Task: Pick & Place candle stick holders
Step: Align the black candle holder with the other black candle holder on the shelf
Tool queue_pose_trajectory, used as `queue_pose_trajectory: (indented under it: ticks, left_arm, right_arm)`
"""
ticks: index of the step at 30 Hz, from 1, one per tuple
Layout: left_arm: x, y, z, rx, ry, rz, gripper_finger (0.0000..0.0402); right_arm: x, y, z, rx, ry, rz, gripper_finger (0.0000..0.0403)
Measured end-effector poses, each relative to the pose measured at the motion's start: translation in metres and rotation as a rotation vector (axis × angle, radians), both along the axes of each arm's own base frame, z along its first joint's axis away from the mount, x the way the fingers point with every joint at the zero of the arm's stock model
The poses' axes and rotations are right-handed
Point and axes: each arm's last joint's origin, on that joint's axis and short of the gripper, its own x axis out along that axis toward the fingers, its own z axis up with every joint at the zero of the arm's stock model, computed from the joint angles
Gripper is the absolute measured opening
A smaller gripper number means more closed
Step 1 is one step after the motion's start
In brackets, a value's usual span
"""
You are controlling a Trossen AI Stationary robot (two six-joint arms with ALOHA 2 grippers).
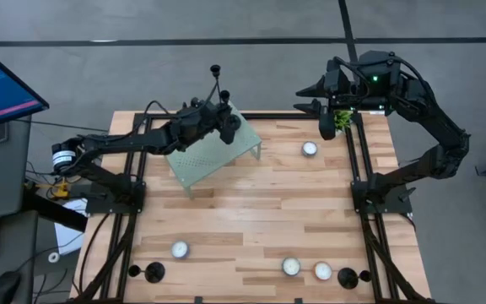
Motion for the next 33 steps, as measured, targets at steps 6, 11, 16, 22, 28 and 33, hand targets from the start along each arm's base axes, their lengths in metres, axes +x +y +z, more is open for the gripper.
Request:
queue_pose_trajectory:
  ticks: [6, 11, 16, 22, 28, 33]
  left_arm:
    - [0.000, -0.001, 0.000, -0.007, -0.009, -0.016, 0.0013]
    - [0.007, 0.001, -0.007, -0.024, 0.012, -0.027, 0.0013]
    - [0.011, 0.003, -0.010, -0.031, 0.005, -0.027, 0.0014]
    - [0.010, 0.003, -0.009, -0.025, 0.002, -0.027, 0.0019]
    - [0.010, 0.003, -0.009, -0.024, 0.003, -0.028, 0.0043]
    - [0.010, 0.002, -0.009, -0.008, 0.018, -0.034, 0.0094]
  right_arm:
    - [0.000, 0.000, 0.000, -0.007, 0.001, 0.001, 0.0151]
    - [0.000, 0.000, 0.000, -0.015, 0.003, 0.004, 0.0148]
    - [0.000, 0.000, 0.000, -0.015, 0.002, 0.004, 0.0150]
    - [0.000, 0.000, 0.000, -0.015, 0.002, 0.004, 0.0146]
    - [0.000, 0.000, 0.000, -0.021, 0.004, 0.007, 0.0149]
    - [0.000, 0.000, 0.000, -0.024, 0.005, 0.009, 0.0155]
